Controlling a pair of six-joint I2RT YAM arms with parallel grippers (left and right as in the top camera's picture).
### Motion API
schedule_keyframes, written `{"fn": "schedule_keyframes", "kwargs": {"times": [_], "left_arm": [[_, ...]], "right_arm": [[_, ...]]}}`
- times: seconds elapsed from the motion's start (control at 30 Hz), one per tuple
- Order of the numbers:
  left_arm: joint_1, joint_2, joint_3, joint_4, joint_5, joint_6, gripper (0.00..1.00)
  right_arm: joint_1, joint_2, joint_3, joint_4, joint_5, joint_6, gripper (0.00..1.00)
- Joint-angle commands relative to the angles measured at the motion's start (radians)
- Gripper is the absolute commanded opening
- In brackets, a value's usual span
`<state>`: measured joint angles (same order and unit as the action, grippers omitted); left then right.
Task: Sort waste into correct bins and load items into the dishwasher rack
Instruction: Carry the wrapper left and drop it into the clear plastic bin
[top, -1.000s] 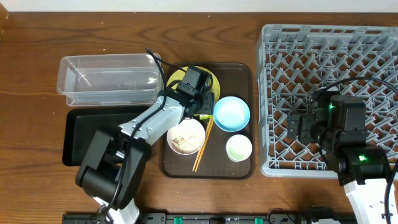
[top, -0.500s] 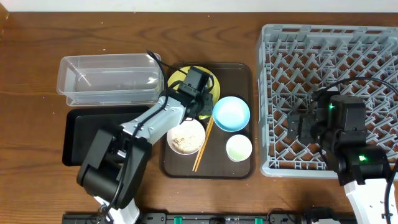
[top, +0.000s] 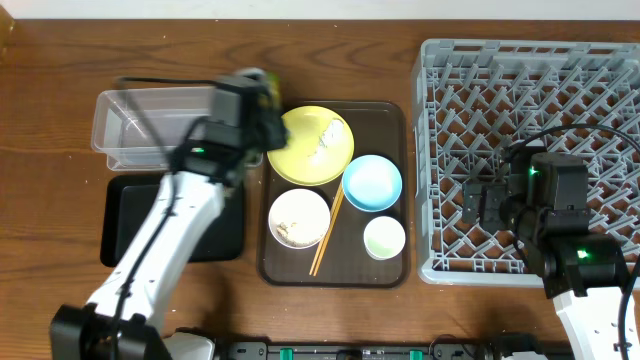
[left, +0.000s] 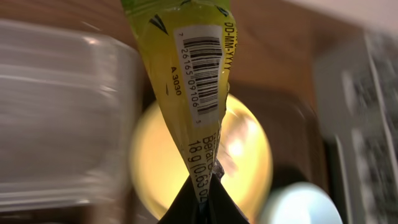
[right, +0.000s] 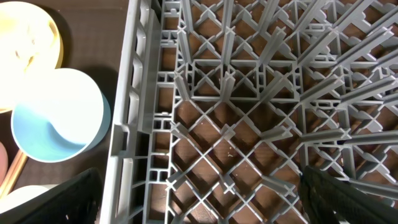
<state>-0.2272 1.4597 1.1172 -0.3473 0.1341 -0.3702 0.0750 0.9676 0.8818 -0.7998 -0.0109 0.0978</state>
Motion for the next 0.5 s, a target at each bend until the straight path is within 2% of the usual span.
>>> {"fn": "schedule_keyframes", "kwargs": {"times": [0.0,0.07,0.23,0.3,0.4,0.47], "left_arm": [[0.092,-0.006,0.017,0.008,-0.104,-0.05,0.06],[0.137,0.007,0.016,0.016,-0.148,-0.096,0.06],[0.2,0.071,0.016,0.04,-0.154,-0.18,0.07],[0.211,0.103,0.016,0.044,-0.154,-0.202,0.16],[0.217,0.128,0.016,0.058,-0.154,-0.223,0.24],[0.217,0.132,0.017,0.076,-0.153,-0.223,0.38]], "right_arm": [[-0.013,-0.001,0.021,-0.002,-0.005,-0.009,0.99],[-0.013,0.0,0.021,-0.003,-0.005,-0.009,0.99],[-0.013,-0.001,0.021,-0.002,-0.005,-0.009,0.99],[-0.013,0.0,0.021,-0.002,-0.005,-0.009,0.99],[-0.013,-0.001,0.021,-0.002,-0.005,-0.009,0.99],[-0.013,-0.001,0.021,-0.002,-0.005,-0.009,0.99]]}}
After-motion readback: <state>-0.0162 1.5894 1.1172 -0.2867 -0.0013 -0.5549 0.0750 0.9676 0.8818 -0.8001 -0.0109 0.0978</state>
